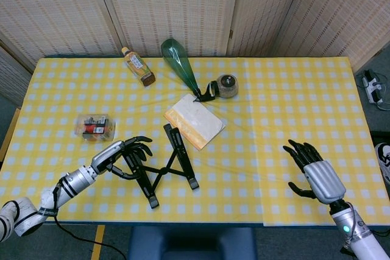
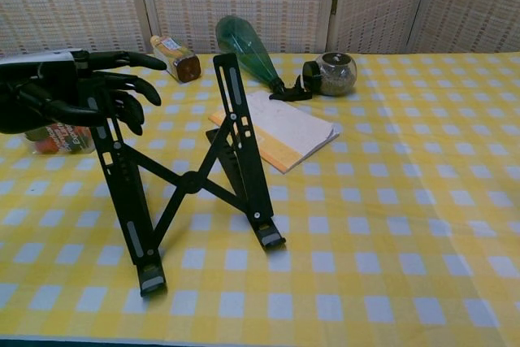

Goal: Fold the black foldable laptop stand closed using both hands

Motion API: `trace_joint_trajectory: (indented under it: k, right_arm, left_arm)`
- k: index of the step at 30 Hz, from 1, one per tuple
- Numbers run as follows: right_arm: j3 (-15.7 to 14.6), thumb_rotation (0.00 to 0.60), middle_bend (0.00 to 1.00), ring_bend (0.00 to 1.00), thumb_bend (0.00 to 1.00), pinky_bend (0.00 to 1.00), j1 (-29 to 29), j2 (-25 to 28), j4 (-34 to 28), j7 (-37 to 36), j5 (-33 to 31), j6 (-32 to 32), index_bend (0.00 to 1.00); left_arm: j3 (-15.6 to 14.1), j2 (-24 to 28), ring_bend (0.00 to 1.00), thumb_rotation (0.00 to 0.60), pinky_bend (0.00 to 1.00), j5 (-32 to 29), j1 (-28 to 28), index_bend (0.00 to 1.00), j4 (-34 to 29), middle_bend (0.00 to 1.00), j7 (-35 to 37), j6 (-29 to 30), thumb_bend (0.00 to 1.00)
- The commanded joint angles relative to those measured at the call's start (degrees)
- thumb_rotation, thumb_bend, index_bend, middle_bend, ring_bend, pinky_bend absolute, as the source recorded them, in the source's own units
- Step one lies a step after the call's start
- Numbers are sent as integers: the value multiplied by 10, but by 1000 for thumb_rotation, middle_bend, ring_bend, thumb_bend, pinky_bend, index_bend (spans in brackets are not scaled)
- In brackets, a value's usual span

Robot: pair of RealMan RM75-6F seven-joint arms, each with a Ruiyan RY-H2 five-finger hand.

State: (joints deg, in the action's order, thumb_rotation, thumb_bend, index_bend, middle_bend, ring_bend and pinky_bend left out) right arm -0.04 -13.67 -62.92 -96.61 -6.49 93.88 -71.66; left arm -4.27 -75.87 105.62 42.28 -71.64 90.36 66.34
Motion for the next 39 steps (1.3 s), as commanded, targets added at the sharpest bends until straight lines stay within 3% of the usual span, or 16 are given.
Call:
trace_joint_trajectory:
  k: [1, 19, 39]
  right_arm:
    - [-4, 600, 6, 54, 336, 0, -33, -4, 1, -53, 19, 34, 0]
    - [10, 600, 65, 79, 336, 0, -185, -119, 77, -360, 58, 120, 0]
    - [33, 600, 128, 127, 336, 0, -287, -222, 140, -410, 53, 137, 139]
  left_arm:
    - [-16, 3, 441, 600, 419, 15, 4, 242, 10, 407, 5, 31, 186]
    - [-71, 37, 451, 600, 446, 73, 8, 274, -40, 425, -72, 127, 186]
    - [-103, 55, 451, 600, 449, 81, 21, 276, -68, 428, -110, 150, 185]
